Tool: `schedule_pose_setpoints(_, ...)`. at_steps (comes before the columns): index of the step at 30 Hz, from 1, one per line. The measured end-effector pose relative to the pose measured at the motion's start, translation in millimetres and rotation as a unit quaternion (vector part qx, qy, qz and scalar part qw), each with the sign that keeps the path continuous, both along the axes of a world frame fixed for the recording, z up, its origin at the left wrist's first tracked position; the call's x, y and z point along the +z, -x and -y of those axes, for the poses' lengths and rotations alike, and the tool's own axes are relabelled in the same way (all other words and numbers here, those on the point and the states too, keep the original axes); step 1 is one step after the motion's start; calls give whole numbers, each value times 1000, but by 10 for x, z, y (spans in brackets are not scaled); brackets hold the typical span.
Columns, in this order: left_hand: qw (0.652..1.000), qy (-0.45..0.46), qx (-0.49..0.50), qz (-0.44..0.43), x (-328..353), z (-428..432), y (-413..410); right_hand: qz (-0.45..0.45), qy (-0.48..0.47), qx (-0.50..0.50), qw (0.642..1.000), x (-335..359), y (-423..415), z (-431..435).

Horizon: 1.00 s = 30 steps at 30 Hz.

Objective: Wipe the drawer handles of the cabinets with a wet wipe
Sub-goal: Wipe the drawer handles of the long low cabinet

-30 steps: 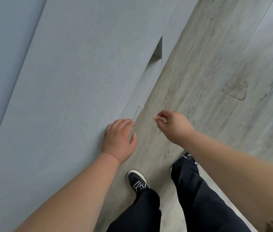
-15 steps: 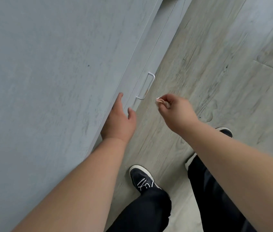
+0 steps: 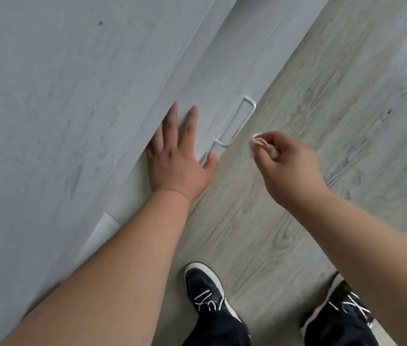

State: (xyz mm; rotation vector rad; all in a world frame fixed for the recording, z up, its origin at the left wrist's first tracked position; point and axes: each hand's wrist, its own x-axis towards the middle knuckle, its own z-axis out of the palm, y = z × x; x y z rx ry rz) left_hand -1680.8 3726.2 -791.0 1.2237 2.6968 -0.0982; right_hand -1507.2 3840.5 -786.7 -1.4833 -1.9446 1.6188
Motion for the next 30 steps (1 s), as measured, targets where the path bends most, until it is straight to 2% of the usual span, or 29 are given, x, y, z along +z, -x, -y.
schedule_pose_setpoints(7,999,-22,-2,-25,-64,5,-11,-28,-10,10,999,-145,98,-57)
schedule_pose_setpoints(14,998,-62,-15,-29,-106,41,5,-52,-89,34,994,-279,144,-249)
schedule_pose_setpoints(19,996,-74,-20,-36,-142,56,42,-56,-192,139,970,-375,112,-494)
schedule_pose_setpoints(23,996,-88,-13,-25,-151,45,38,-61,-254,176,949,-447,-5,-710)
schedule_pose_setpoints(30,995,-99,20,-1,-67,-46,45,-59,-242,199,948,-420,-72,-685)
